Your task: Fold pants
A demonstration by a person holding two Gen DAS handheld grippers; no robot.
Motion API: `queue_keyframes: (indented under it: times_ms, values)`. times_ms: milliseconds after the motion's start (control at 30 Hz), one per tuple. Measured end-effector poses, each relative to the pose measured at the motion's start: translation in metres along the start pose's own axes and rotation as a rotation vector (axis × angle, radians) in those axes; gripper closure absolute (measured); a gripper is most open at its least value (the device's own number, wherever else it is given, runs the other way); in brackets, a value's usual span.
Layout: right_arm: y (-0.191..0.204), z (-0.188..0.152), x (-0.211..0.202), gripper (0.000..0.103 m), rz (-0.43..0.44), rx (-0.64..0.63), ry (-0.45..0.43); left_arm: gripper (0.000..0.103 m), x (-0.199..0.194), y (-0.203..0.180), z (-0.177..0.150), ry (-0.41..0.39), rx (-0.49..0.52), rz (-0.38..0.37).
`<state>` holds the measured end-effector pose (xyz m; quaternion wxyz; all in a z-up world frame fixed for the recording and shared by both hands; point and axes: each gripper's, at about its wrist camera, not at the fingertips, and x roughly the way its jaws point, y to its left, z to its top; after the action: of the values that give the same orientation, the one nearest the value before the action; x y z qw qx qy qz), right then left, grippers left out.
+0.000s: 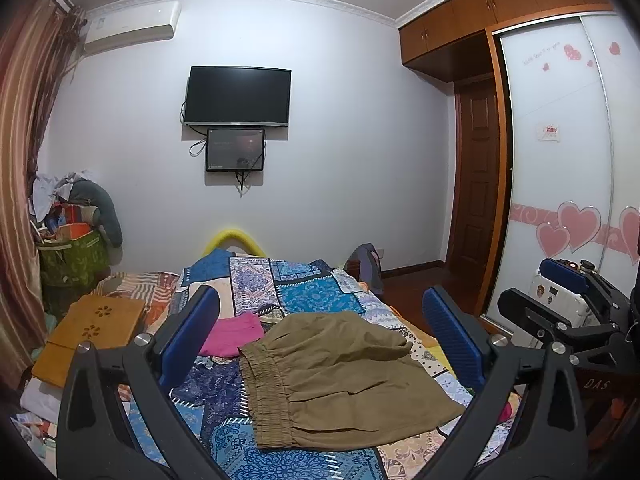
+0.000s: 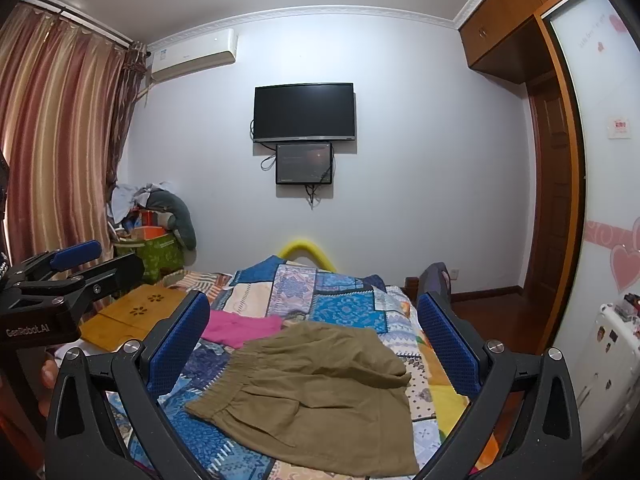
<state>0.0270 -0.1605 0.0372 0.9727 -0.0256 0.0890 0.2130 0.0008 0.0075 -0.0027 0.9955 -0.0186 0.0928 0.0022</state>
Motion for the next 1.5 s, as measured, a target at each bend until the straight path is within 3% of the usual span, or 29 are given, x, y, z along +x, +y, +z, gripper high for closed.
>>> queue_keyframes:
  times_ms: [1500]
  values:
    - [-0.0015, 0.0014, -0.0017, 0.0, -0.008, 0.014, -0.001, 0.0, 0.0072, -0.0037, -0.0038, 0.014, -0.005, -0.038]
